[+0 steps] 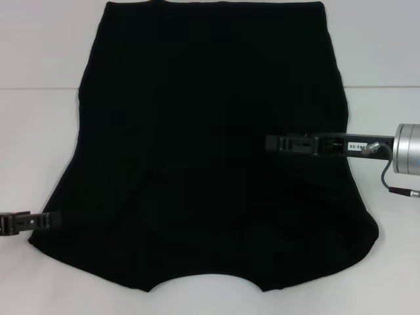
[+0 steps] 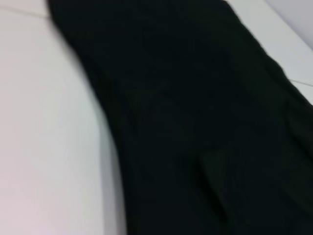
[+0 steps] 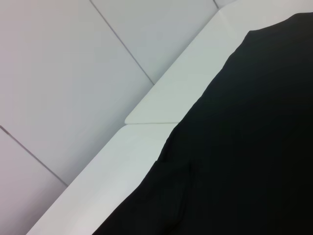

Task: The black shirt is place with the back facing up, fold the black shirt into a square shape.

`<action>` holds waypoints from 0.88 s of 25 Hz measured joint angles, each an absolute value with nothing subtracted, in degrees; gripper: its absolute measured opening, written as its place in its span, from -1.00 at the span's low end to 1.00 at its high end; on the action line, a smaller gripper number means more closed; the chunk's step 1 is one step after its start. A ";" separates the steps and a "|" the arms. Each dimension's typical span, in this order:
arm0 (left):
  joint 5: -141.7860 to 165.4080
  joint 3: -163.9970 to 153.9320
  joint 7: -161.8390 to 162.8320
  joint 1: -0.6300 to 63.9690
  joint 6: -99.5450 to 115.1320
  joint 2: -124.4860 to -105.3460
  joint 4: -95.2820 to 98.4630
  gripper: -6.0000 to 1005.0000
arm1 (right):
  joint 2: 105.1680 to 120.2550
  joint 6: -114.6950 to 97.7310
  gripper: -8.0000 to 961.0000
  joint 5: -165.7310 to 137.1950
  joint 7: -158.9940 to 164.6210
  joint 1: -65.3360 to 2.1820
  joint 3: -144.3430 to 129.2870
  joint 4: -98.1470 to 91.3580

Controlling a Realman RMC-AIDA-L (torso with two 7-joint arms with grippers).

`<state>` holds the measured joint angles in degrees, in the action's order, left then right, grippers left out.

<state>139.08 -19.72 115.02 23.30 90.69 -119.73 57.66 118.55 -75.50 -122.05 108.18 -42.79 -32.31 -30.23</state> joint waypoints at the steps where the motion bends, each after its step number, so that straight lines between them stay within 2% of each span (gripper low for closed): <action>1: 139.07 -19.72 115.02 23.30 90.69 -119.73 57.66 0.89 | 118.45 -75.50 0.77 -121.88 108.19 -42.68 -32.32 -30.23; 22: 146.38 -20.32 121.21 24.51 87.61 -119.44 56.24 0.88 | 117.94 -75.50 0.76 -121.45 108.59 -42.27 -32.25 -30.60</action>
<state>146.38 -20.32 121.21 24.51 87.61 -119.44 56.24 117.94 -75.50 -121.45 108.59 -42.27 -32.25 -30.60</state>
